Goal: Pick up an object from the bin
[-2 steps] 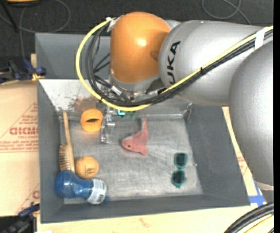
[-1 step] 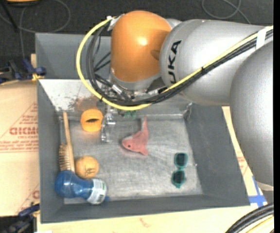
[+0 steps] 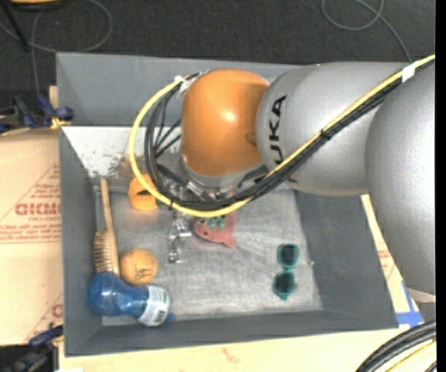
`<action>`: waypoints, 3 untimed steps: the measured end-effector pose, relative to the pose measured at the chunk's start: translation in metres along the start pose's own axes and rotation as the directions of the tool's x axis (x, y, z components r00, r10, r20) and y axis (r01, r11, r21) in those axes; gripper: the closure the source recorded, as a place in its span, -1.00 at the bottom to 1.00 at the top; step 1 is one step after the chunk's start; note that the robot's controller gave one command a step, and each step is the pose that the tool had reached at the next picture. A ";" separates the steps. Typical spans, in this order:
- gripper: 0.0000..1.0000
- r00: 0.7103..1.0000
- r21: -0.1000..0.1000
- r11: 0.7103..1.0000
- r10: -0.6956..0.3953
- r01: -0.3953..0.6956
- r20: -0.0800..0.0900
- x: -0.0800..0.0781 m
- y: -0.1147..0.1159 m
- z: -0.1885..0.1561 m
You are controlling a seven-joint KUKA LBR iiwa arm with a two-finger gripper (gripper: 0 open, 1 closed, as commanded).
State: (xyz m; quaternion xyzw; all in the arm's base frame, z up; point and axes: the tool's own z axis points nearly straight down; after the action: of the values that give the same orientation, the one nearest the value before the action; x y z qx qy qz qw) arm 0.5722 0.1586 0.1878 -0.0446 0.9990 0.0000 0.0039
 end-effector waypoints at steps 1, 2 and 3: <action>-1.00 0.980 -0.001 0.980 -0.200 0.200 -0.002 -0.007 0.041 0.044; 1.00 0.938 -0.001 0.938 -0.346 0.346 0.026 0.028 0.048 0.089; 1.00 0.938 -0.001 0.939 -0.345 0.345 0.026 0.028 0.048 0.089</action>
Offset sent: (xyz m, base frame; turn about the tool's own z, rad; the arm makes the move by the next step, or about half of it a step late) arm -0.0410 0.0442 -0.0974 -0.3590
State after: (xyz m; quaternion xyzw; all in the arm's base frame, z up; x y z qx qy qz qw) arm 0.5404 0.2036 0.0982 -0.2189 0.9756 0.0027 0.0161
